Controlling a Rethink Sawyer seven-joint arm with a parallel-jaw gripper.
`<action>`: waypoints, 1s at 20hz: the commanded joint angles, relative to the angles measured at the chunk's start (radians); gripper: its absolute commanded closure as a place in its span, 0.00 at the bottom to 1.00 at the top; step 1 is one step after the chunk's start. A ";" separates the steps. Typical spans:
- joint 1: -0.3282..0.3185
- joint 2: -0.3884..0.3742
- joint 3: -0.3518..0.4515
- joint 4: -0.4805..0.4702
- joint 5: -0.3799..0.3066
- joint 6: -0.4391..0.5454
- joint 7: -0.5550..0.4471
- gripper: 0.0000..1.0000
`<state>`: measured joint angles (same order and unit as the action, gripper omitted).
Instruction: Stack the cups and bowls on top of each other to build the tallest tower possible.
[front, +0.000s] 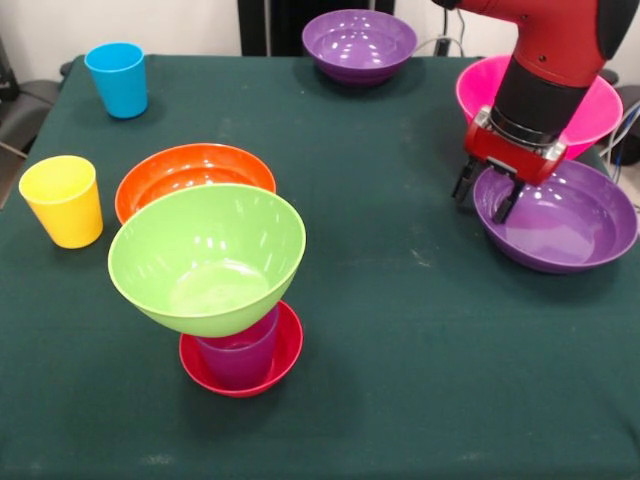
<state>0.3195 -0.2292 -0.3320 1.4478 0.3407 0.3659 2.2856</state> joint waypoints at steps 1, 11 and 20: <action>0.017 0.038 0.073 0.018 0.045 -0.045 0.210 0.00; 0.017 0.041 0.064 0.011 0.046 -0.039 0.187 0.00; 0.008 0.026 0.073 0.024 0.048 -0.036 0.182 0.00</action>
<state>0.3273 -0.2248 -0.3407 1.4478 0.3603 0.3659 2.2856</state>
